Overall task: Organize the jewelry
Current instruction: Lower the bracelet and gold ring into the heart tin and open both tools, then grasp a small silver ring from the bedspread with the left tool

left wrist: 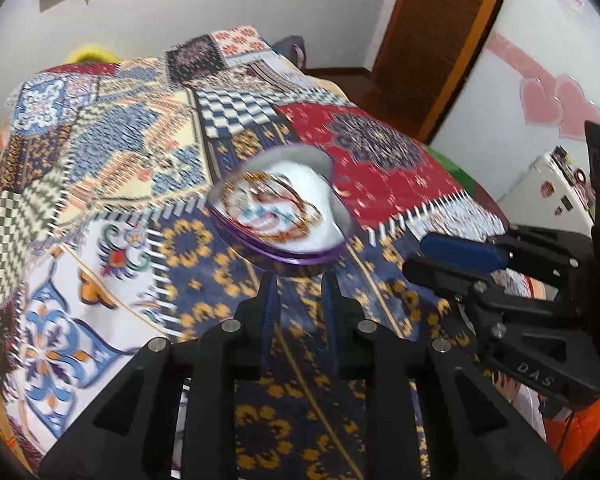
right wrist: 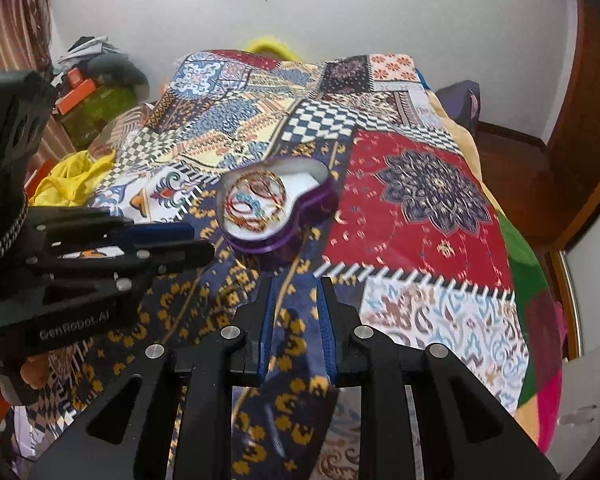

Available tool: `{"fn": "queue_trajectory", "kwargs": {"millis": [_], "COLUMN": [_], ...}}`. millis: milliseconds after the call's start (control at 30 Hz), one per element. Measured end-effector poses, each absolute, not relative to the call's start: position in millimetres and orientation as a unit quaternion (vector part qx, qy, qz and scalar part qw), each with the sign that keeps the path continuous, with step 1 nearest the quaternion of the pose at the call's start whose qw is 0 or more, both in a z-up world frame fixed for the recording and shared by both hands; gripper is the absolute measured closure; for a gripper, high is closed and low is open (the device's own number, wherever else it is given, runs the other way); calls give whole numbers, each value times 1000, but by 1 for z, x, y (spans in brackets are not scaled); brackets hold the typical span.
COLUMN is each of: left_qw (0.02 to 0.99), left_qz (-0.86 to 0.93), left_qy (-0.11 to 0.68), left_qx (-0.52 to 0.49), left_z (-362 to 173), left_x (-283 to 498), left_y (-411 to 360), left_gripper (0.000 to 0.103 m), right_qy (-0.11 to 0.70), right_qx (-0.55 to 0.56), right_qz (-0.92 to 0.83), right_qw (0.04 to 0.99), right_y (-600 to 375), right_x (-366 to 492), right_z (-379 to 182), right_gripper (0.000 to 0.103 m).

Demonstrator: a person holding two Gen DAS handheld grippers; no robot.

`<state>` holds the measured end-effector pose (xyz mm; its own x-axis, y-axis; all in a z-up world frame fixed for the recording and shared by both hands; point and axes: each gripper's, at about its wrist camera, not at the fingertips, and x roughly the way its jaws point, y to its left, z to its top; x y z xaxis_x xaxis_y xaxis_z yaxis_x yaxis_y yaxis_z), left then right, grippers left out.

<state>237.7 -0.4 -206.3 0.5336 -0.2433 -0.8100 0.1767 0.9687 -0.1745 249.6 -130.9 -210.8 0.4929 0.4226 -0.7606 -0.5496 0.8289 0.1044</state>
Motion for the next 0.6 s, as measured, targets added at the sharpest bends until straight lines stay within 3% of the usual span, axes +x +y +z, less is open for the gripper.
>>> {"fn": "queue_trajectory", "kwargs": {"millis": [167, 600], "left_qw": [866, 855], "left_qz": [-131, -137], "left_qy": [482, 497], "left_qx": [-31, -55], "left_z": [-218, -234], "left_x": [239, 253], "left_y": [-13, -18], "left_gripper": [82, 84], "right_qy": [421, 427], "right_qx": [-72, -60], "right_qz": [276, 279], "right_qw": [861, 858], "right_y": [-141, -150], "right_x": [244, 237], "right_z": [-215, -224], "right_gripper": [72, 71]}}
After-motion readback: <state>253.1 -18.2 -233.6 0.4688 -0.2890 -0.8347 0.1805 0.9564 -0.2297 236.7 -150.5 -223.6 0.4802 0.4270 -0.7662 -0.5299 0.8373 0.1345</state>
